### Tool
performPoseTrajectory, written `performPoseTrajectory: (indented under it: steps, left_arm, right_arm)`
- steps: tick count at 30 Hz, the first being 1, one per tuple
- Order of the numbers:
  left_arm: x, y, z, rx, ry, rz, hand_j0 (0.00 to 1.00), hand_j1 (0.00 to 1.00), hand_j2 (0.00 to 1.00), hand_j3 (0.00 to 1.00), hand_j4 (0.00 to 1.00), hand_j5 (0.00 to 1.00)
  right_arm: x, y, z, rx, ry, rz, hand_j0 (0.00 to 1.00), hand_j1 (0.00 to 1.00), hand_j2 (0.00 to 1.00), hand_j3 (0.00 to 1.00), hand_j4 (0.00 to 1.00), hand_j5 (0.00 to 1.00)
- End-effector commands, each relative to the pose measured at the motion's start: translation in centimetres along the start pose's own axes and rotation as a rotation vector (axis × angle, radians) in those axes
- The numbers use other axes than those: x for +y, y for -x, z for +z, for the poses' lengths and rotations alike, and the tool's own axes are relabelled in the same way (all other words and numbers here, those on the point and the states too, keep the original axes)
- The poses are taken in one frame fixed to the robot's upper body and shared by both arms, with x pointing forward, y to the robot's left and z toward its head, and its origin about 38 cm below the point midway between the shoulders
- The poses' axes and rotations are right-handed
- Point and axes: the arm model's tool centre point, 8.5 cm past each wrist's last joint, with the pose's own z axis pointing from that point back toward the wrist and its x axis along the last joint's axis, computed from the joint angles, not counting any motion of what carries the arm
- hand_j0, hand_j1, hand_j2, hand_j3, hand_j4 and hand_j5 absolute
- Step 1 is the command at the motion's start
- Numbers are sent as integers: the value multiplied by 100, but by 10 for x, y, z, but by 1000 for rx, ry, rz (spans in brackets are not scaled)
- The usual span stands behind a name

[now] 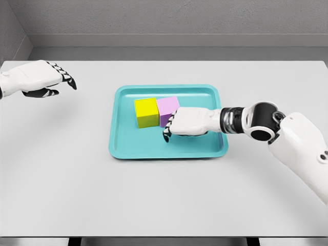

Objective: Push two cubes

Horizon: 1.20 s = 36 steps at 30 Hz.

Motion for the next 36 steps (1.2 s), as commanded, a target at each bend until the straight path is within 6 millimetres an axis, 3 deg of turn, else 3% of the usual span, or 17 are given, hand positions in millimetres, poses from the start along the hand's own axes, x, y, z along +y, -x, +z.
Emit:
performPoseTrajectory:
  steps: [1,10,22,31,32,36]
  left_arm:
    - [0,1,1,2,-3,5,63,63,63,63,63,63]
    - [1,1,1,2,-5,7,63,63,63,63,63,63]
    - [2,0,1,-2,-10,7,63,63,63,63,63,63]
    - [4,1,4,-3,-15,6,63,63,63,63,63,63]
    - [3,0,3,-4,-13,7,63,63,63,63,63,63]
    - [4,0,4,-6,-19,14,63,63,63,63,63,63]
  right_arm:
    - [-2,-1,-2,-4,8,-3,58,58,58,58,58,58]
    - [-6,-8,-12,-26,7,11,58,58,58,58,58,58]
    - [-7,-1,-12,-14,0,5,58,58,58,58,58,58]
    - [-10,-11,-24,-45,4,10,58,58,58,58,58,58]
    - [-9,-11,-24,-44,2,12,58,58,58,58,58,58]
    - [-18,-17,13,-30,2,107,58,58,58,58,58,58]
